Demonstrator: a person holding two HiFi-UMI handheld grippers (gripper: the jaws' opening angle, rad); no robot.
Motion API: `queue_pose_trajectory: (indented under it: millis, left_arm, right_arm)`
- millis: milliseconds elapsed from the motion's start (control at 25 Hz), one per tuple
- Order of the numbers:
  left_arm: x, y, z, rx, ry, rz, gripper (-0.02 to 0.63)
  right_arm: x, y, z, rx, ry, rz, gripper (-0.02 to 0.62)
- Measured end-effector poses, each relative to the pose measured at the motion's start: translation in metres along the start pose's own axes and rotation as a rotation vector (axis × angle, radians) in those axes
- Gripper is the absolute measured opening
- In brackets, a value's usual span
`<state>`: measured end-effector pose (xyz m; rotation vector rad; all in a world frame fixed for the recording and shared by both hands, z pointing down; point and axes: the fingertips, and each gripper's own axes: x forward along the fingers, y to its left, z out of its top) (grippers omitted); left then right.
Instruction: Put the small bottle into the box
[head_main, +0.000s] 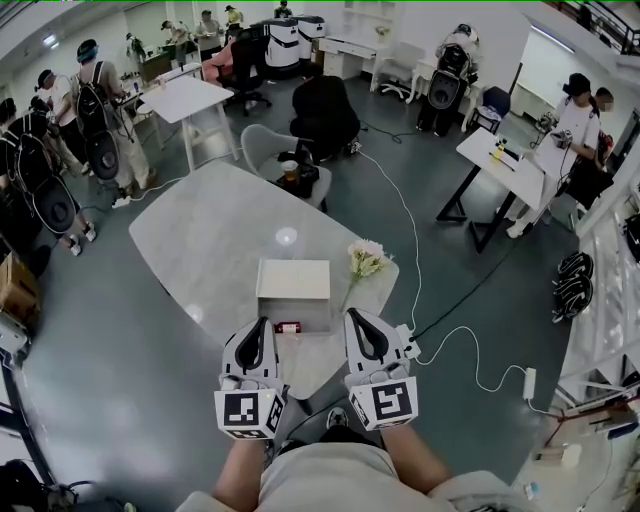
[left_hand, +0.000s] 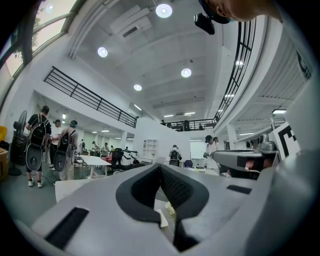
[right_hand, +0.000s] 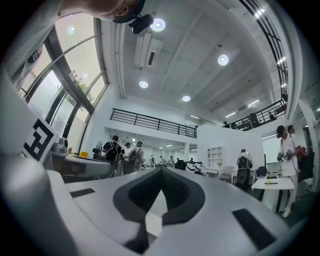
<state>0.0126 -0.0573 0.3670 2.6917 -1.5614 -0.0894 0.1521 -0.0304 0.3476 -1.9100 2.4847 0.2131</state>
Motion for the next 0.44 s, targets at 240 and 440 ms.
queue_pose_trajectory:
  millis: [240, 440]
  left_arm:
    - [0.0000, -0.0009, -0.0057, -0.009, 0.012, 0.000, 0.023]
    - [0.0000, -0.0030, -0.0080, -0.012, 0.017, -0.003, 0.023]
  right_arm:
    - [-0.0001, -0.0027, -0.0037, 0.000, 0.008, -0.002, 0.025]
    - [0.0008, -0.0008, -0.0064, -0.003, 0.018, 0.004, 0.025]
